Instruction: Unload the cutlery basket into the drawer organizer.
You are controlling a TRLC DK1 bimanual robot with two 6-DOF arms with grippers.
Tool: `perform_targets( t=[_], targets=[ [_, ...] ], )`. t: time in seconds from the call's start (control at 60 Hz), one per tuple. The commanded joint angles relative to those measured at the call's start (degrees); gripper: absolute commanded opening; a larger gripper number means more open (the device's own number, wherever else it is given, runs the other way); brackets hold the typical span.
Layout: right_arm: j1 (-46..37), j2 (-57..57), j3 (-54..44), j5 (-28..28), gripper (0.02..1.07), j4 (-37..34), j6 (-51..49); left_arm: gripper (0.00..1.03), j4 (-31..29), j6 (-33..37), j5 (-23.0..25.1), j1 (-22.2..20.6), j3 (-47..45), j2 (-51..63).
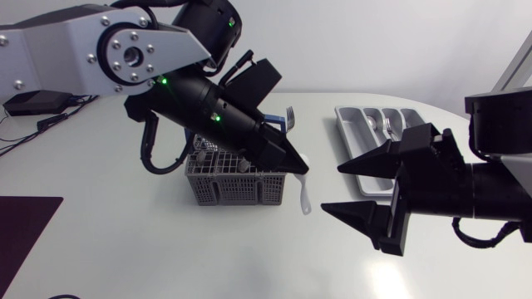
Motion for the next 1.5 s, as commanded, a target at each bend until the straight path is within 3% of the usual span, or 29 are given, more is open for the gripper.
perform_targets(
  t=[0.0,0.2,0.467,0.717,0.817,1.05,1.483],
  targets=[
    [0.9,-0.4,-0.6,-0.8,1.02,-1.2,-2.5,0.04,-2.2,4.6,2.3,-1.0,-1.3,-1.1],
    [4.2,-1.1,-1.7,-1.4,0.97,-2.8,-4.7,0.04,-6.2,9.5,6.1,-3.1,-1.0,-0.2],
    [7.8,-2.6,-2.0,-1.5,0.86,-5.3,-5.3,0.04,-7.4,12.0,6.2,-4.1,-0.8,0.8],
    [10.4,-3.4,-2.2,-1.5,0.48,-6.5,-5.6,0.04,-7.4,12.9,6.2,-4.2,-0.7,0.9],
    [11.0,-3.4,-2.3,-1.5,0.38,-6.5,-5.6,0.04,-7.4,13.0,6.2,-4.4,-0.8,0.9],
    [11.5,-3.0,-2.6,-1.5,0.35,-6.4,-5.4,0.04,-7.4,13.2,6.2,-5.2,-1.0,0.9],
    [11.9,-2.3,-2.8,-1.3,0.09,-6.1,-4.7,0.05,-7.1,13.1,6.2,-4.6,-1.1,1.7]
  ],
)
